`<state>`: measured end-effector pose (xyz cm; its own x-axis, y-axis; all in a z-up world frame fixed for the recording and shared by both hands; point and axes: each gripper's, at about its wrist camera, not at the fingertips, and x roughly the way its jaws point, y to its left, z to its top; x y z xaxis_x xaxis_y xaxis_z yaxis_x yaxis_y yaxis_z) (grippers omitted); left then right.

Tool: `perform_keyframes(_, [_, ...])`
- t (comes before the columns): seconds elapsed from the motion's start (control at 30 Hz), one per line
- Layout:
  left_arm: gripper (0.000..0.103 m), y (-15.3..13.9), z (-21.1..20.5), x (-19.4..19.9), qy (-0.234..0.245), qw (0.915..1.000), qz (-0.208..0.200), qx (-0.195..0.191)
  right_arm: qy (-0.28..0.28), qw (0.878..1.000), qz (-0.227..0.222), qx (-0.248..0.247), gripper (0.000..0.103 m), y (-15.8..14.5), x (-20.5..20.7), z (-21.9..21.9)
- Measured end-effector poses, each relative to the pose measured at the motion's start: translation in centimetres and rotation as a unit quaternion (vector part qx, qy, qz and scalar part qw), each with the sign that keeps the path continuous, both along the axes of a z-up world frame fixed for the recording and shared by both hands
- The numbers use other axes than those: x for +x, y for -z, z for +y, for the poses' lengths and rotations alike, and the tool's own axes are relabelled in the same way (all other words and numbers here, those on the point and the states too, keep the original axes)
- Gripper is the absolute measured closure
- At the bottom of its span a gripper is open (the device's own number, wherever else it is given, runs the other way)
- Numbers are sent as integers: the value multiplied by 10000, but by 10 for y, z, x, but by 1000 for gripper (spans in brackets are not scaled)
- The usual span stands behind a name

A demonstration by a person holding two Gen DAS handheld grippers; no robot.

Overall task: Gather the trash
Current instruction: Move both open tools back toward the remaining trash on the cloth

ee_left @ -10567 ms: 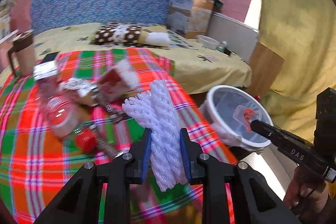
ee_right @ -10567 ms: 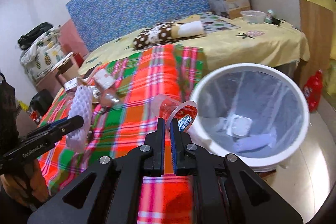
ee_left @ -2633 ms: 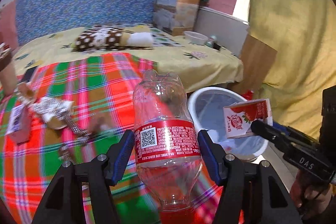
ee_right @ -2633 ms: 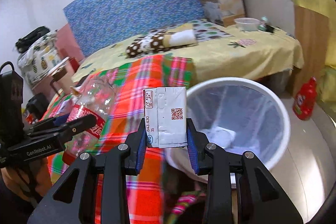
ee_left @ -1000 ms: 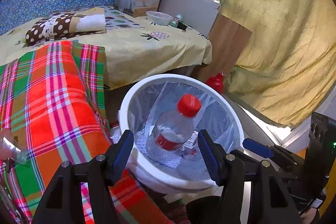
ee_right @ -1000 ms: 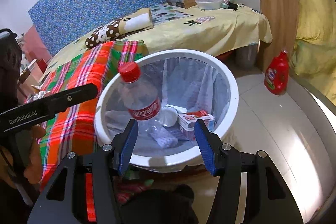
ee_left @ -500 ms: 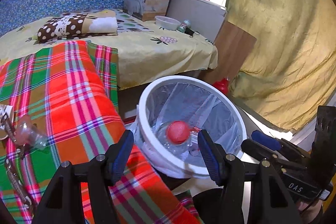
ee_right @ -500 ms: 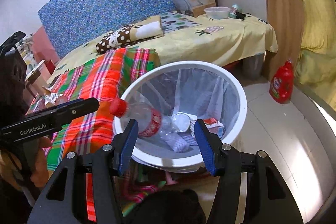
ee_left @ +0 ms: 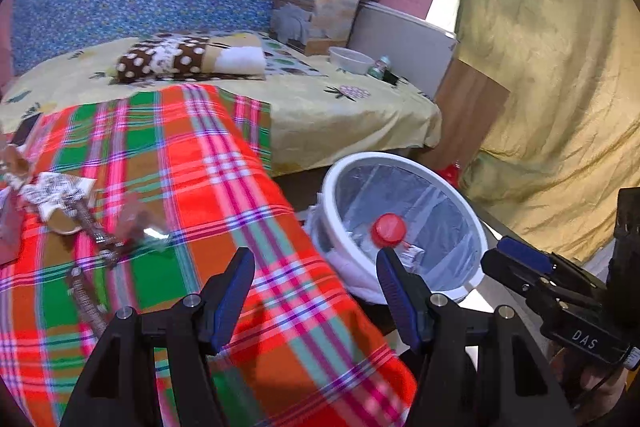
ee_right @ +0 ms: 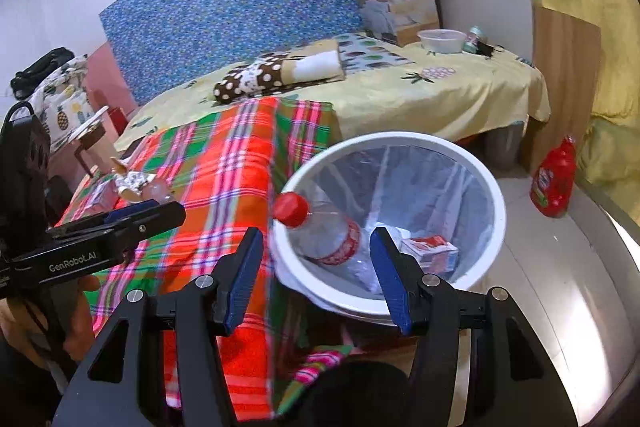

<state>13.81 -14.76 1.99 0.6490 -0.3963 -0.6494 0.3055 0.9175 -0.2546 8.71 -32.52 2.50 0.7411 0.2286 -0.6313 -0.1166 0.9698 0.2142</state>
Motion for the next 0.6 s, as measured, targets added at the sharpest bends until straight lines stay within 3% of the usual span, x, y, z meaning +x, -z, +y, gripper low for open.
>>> perform_keyframes(0.6, [40,-5,82,-42,-1076,9938,-188,226,-884,9958,-147,179,46,-3,-3,58])
